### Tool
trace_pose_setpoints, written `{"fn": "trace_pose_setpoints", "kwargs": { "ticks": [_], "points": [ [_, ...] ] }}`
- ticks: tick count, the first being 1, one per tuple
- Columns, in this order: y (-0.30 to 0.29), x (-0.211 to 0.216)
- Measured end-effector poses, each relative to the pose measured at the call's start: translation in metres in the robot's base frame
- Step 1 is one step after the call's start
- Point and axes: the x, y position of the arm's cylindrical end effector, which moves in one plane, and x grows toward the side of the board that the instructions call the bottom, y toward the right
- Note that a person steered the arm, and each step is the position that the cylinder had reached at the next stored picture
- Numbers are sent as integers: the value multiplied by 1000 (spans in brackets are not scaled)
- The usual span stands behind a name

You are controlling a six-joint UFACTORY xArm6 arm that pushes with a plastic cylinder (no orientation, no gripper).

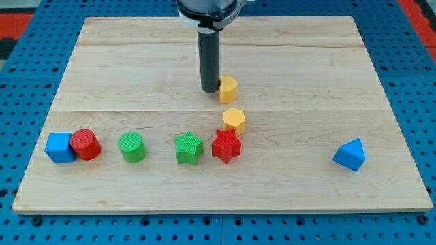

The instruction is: Push the green star into the red star

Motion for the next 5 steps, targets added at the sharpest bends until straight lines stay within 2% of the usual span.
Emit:
{"fn": "trace_pose_setpoints", "kwargs": {
  "ticks": [1, 3, 4, 5],
  "points": [
    [-16, 0],
    [-130, 0],
    [-152, -1],
    [-143, -21]
  ]
}}
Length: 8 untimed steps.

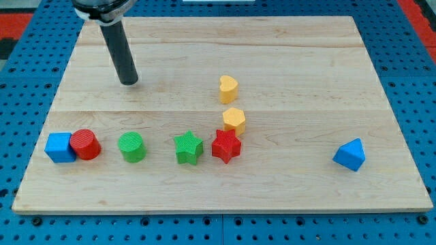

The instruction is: Push the green star into the red star

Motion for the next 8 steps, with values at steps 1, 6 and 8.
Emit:
{"fn": "trace_pose_setpoints", "kwargs": {
  "ticks": [1, 6, 8],
  "points": [
    [0, 8],
    [79, 149],
    [126, 188]
  ]
}}
